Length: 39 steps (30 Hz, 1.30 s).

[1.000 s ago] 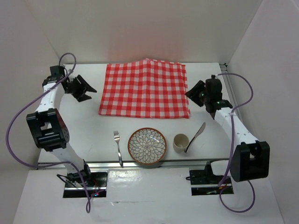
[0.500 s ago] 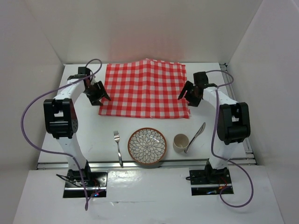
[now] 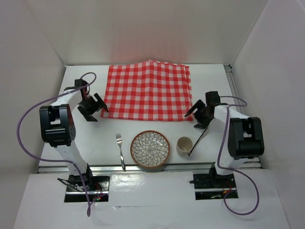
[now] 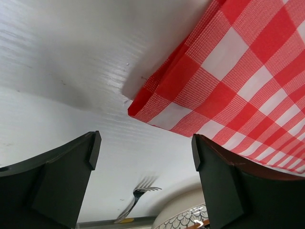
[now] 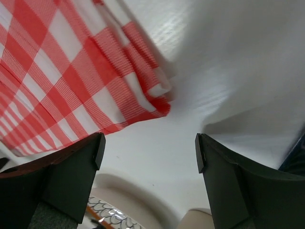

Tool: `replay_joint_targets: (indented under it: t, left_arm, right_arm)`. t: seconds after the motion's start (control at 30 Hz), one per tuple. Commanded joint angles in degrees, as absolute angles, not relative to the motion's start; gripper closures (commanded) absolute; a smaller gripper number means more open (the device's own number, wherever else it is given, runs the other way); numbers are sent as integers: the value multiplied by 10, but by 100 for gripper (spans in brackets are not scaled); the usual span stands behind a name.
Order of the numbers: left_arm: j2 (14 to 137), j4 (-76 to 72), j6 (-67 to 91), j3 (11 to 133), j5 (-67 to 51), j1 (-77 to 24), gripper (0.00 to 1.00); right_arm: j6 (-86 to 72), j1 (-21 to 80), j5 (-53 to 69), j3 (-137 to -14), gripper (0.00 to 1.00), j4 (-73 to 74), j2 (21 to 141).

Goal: Set the dinner table for one person

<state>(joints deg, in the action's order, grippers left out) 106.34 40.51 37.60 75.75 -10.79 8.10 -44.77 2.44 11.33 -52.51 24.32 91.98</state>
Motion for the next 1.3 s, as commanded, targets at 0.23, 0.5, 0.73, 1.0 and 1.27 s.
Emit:
replay_joint_targets:
  t: [0.23,0.5,0.73,1.0,1.27]
  left_arm:
    - [1125,331,435,746,-192,78,12]
    - [1150,313,460,777,-198,78,100]
    - [1135,390,428,981,-226,78,100]
    - [1057,429,417,1243,-286,111,100]
    - [930,404,417,1226,-357,178,100]
  right_arm:
    - [-554,-4,239,-469,14,83,945]
    - [-572,8,185,-510,93,69,977]
    - [-522,13,137,-712,100,137,971]
    - [-440,13,110,-961,100,200,904]
    - [-423,13,105,-982,100,213,781]
